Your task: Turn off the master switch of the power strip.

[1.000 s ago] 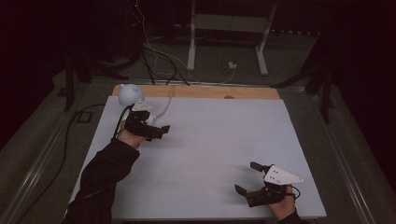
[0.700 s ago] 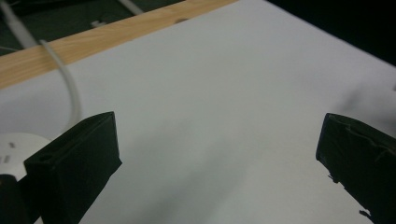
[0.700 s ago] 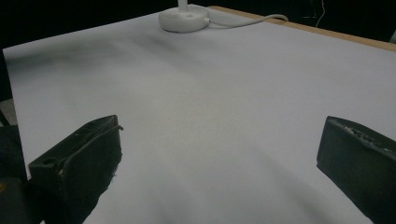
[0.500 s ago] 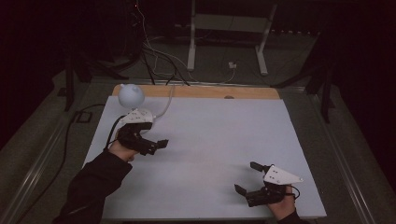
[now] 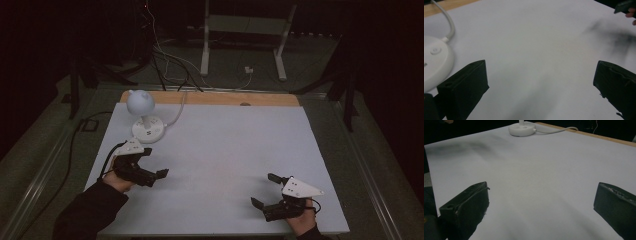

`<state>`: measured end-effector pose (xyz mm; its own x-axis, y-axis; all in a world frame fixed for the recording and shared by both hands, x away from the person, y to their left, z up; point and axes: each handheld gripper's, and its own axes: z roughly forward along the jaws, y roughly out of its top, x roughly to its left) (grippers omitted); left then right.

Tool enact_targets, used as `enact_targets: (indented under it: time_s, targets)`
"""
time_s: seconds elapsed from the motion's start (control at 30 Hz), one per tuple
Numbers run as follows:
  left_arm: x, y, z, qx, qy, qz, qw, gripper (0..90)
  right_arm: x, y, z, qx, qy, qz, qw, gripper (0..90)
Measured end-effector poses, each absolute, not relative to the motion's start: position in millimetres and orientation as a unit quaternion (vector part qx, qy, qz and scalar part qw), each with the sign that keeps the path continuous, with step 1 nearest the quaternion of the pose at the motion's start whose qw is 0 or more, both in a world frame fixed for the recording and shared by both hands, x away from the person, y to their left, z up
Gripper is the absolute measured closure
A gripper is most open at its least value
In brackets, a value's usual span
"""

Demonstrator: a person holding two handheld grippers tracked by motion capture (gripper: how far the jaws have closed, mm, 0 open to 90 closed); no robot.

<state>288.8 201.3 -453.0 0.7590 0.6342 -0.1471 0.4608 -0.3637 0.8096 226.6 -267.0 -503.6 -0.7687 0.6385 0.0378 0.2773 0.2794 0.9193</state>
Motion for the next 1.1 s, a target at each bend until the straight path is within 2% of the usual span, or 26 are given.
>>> enact_targets:
  time_s: [0.63,0.87,1.1]
  targets:
    - [246,224,-491,0.834,0.334,0.091,0.430,0.2,227,-267,-504,0.295,0.781,0.523,0.171,0.0]
    - [235,225,-506,0.846,0.313,0.083,0.423,0.2,227,-267,-504,0.295,0.782,0.521,0.172,0.0]
    - [230,228,-516,0.845,0.302,0.106,0.428,0.2,227,-267,-505,0.295,0.783,0.520,0.170,0.0]
